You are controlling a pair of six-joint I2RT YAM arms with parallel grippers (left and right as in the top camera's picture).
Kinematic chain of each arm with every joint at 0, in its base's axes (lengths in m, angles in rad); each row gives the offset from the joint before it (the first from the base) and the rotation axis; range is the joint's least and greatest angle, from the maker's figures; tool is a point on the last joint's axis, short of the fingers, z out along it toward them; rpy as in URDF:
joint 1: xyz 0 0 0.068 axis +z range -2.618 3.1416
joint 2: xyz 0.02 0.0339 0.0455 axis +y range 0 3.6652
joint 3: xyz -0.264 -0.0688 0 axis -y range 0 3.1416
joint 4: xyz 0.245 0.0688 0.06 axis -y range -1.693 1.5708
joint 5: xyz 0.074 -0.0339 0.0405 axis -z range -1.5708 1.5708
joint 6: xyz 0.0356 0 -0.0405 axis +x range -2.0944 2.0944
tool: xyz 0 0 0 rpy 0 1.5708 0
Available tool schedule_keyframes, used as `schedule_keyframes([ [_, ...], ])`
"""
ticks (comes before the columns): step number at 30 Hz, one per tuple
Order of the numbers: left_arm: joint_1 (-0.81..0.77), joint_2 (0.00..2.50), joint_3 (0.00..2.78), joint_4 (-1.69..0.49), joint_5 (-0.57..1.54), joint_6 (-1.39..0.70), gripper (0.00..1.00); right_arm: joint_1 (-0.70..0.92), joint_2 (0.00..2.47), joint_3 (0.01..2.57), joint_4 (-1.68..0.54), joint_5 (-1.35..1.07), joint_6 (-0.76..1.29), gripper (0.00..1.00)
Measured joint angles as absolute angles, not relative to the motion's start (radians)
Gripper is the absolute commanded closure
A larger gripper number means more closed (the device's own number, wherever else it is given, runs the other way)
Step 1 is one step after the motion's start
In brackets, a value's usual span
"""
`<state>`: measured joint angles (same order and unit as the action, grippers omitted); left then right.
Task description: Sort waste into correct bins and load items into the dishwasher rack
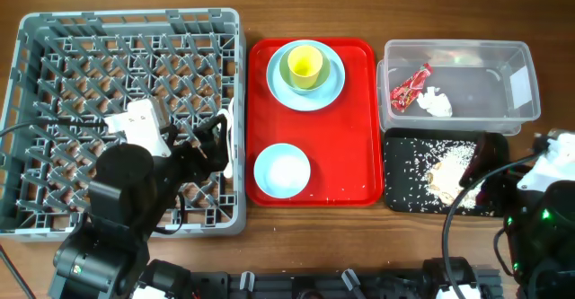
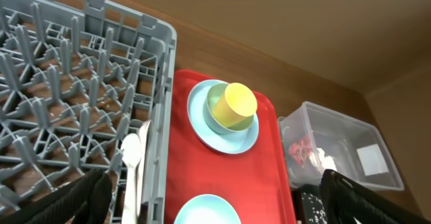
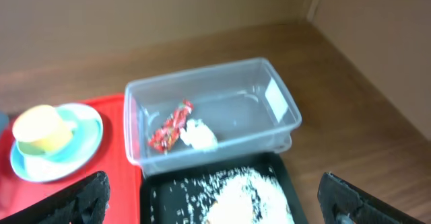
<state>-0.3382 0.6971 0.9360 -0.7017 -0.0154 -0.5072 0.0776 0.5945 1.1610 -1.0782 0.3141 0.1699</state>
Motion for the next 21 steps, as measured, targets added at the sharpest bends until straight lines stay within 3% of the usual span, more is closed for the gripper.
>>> schedule_keyframes([
  [3,-0.338,0.697,0.936,-0.698,0.004,-0.507,0.01,0.078,0.595,1.161,-1.092,0.314,0.170,0.00],
  [4,-0.338,0.697,0.936,-0.698,0.017,-0.508,0.17,0.078,0.595,1.161,-1.093,0.314,0.170,0.00],
  [5,-0.338,0.699,0.936,-0.698,0.044,-0.507,0.44,0.078,0.595,1.161,-1.093,0.314,0.170,0.00],
  [6,-0.338,0.703,0.936,-0.693,0.076,-0.509,0.80,0.078,0.595,1.161,-1.093,0.314,0.170,0.00],
  [7,-0.338,0.710,0.936,-0.689,0.093,-0.518,0.85,0.078,0.595,1.161,-1.093,0.314,0.170,0.00],
  [12,-0.340,0.929,1.078,-0.754,0.144,-0.575,0.96,0.078,0.595,1.161,-1.096,0.314,0.170,0.00],
  [13,-0.348,1.118,1.257,-0.827,0.160,-0.585,0.94,0.078,0.595,1.161,-1.096,0.314,0.170,0.00],
  [14,-0.355,1.209,1.343,-0.934,0.161,-0.574,0.83,0.078,0.598,1.161,-1.091,0.315,0.170,0.00],
  [16,-0.389,1.470,1.685,-1.171,0.167,-0.538,0.71,0.078,0.595,1.161,-1.095,0.311,0.170,0.00],
  [18,-0.421,1.752,2.005,-1.313,0.155,-0.477,0.67,0.078,0.597,1.160,-1.097,0.311,0.170,0.00],
  [21,-0.467,2.031,2.230,-1.355,0.088,-0.432,0.64,0.078,0.597,1.161,-1.095,0.311,0.170,0.00],
])
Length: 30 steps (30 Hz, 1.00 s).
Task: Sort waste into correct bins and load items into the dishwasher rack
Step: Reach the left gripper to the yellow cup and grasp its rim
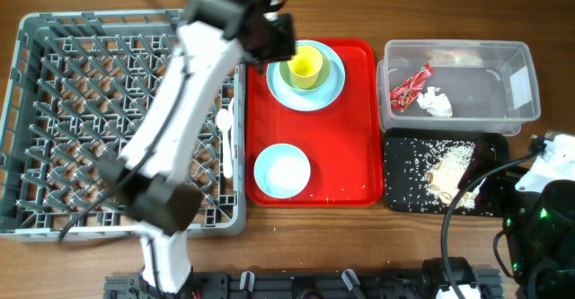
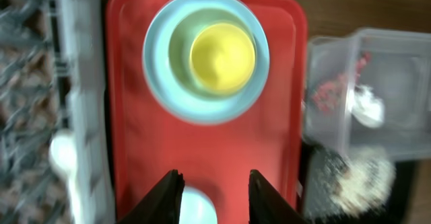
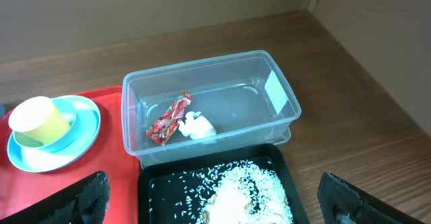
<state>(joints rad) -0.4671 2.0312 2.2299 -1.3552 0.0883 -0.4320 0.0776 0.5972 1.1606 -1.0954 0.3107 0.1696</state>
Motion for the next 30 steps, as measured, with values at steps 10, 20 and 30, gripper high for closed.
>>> schedule_keyframes([
  [10,-0.591,2.304,2.257,-1.159,-0.016,-0.393,0.66,0.078,0.597,1.160,-1.096,0.311,0.170,0.00],
  [20,-0.616,2.339,2.214,-1.000,-0.064,-0.379,0.72,0.078,0.597,1.160,-1.096,0.311,0.170,0.00],
  [30,-0.616,2.339,2.147,-0.999,-0.108,-0.379,0.83,0.078,0.597,1.160,-1.096,0.311,0.170,0.00],
])
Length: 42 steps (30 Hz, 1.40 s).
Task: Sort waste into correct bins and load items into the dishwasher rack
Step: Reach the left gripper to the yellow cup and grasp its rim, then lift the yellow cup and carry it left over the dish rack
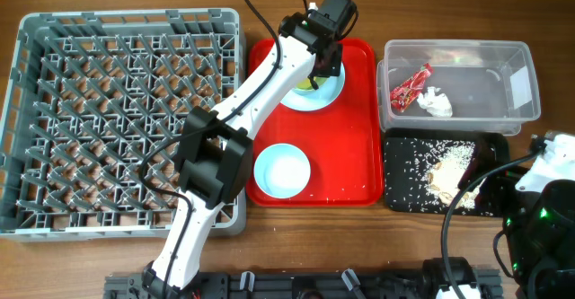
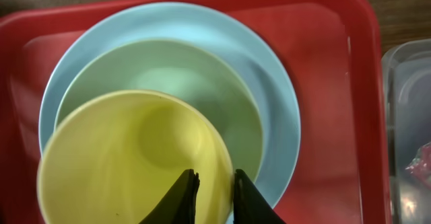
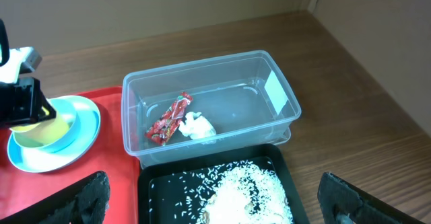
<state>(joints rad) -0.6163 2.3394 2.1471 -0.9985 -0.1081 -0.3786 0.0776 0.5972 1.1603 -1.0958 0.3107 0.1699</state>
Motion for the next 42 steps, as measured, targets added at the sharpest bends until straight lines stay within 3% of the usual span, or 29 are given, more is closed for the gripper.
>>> schedule_keyframes([
  [5,-0.626,2.339,2.122,-0.998,-0.108,-0.379,0.82,0.078,0.597,1.160,-1.096,0.311,0.170,0.00],
  [9,-0.629,2.339,2.091,-0.984,-0.108,-0.379,0.96,0.078,0.597,1.160,-1.096,0.311,0.170,0.00],
  [19,-0.629,2.310,2.090,-0.954,-0.301,-0.378,0.96,0.078,0.597,1.160,-1.096,0.311,0.170,0.00],
  [23,-0.624,2.104,2.090,-1.007,-0.268,-0.350,0.96,0.078,0.597,1.160,-1.096,0.311,0.170,0.00],
  [26,-0.579,1.901,2.092,-1.054,-0.114,-0.325,0.96,0.078,0.597,1.161,-1.096,0.311,0.170,0.00],
  [31,-0.279,1.698,2.120,-1.153,0.327,-0.219,0.96,0.078,0.597,1.161,-1.096,0.311,0.170,0.00],
  [36,0.009,1.799,2.116,-1.274,0.757,-0.093,0.96,0.078,0.597,1.160,-1.096,0.311,0.170,0.00],
  [42,0.164,2.008,2.112,-1.348,1.113,0.021,0.96,0.078,0.597,1.160,-1.096,0.311,0.170,0.00],
])
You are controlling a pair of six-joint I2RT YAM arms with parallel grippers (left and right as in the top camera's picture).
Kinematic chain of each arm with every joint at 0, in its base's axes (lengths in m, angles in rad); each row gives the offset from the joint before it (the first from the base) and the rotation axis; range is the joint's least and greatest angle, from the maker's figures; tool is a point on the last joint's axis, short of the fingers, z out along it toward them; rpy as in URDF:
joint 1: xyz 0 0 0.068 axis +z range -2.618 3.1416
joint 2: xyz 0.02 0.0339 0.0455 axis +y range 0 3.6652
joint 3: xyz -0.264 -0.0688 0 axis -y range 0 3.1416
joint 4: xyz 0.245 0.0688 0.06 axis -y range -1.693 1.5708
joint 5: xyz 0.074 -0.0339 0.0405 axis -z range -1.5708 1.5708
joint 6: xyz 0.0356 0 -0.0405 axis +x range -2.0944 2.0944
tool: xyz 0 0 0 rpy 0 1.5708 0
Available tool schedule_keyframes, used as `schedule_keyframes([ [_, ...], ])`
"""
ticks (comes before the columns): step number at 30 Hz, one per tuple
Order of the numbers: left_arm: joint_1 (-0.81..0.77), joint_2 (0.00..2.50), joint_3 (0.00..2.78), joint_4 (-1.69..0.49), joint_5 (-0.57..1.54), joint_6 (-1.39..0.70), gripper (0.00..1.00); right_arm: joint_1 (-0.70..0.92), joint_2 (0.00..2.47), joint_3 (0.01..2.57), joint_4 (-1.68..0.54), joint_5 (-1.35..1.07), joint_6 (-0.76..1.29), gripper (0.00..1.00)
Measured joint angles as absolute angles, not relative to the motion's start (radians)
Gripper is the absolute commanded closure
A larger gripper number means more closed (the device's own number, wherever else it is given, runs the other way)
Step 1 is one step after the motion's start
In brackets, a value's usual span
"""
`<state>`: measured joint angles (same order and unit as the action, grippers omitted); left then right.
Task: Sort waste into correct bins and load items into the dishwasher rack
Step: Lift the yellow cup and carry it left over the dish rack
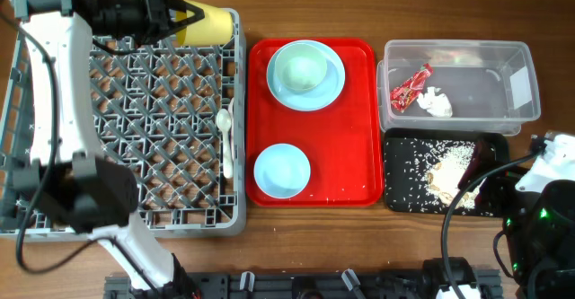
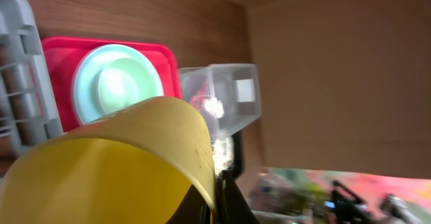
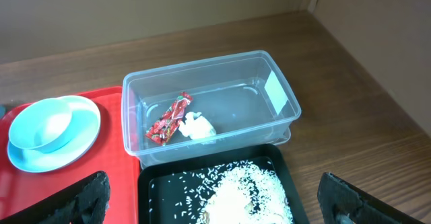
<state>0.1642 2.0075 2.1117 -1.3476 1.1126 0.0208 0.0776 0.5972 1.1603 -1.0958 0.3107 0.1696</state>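
A yellow cup (image 1: 207, 22) lies on its side over the far edge of the grey dishwasher rack (image 1: 54, 200), with my left gripper (image 1: 180, 16) shut on its rim. In the left wrist view the cup (image 2: 101, 177) fills the lower left, with the dark fingers (image 2: 225, 197) pinching its wall. On the red tray (image 1: 355, 119) stand a blue plate with an empty green bowl (image 1: 304, 65) and a small blue bowl (image 1: 281, 171). My right gripper (image 3: 215, 207) stands open over the black tray of rice (image 3: 236, 190).
A white spoon (image 1: 225, 142) lies in the rack near its right wall. A clear bin (image 1: 503, 74) at the far right holds a red wrapper (image 1: 411, 85) and a crumpled tissue (image 1: 436, 102). The right arm's base (image 1: 544, 209) stands at the front right.
The left gripper was pinching the cup's rim in the green bowl on the tray. Now it holds the cup over the rack's far edge, and the bowl is empty. The right arm is unchanged.
The left gripper was open over the rack's near right side, then open above the cup on the far plate, then shut on the cup's rim. Now the cup is off the tray and over the rack's far edge. The right gripper stayed open over the rice tray.
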Motion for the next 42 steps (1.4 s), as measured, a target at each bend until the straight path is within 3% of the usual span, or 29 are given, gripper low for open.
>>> schedule_keyframes([
  [4,0.218,2.184,2.111,-1.351,1.311,0.068,0.96,0.078,0.597,1.160,-1.096,0.311,0.170,0.00],
  [10,0.235,2.379,2.109,-1.350,1.404,0.097,0.96,0.078,0.597,1.160,-1.096,0.311,0.170,0.00],
  [27,0.266,2.432,2.119,-1.452,1.193,0.100,0.94,0.078,0.597,1.160,-1.096,0.311,0.170,0.00],
  [29,0.268,2.432,2.119,-1.452,1.191,0.100,0.78,0.078,0.597,1.160,-1.096,0.311,0.170,0.00],
  [31,0.279,2.430,2.120,-1.449,1.159,0.105,0.39,0.078,0.597,1.160,-1.096,0.311,0.170,0.01],
  [32,0.286,2.429,2.120,-1.447,1.128,0.109,0.00,0.078,0.597,1.160,-1.096,0.311,0.170,0.00],
  [34,0.317,2.429,2.116,-1.450,1.017,0.108,0.00,0.078,0.597,1.160,-1.096,0.311,0.170,0.00],
  [42,0.369,2.311,2.117,-1.458,0.901,0.095,0.00,0.078,0.597,1.160,-1.096,0.311,0.170,0.00],
])
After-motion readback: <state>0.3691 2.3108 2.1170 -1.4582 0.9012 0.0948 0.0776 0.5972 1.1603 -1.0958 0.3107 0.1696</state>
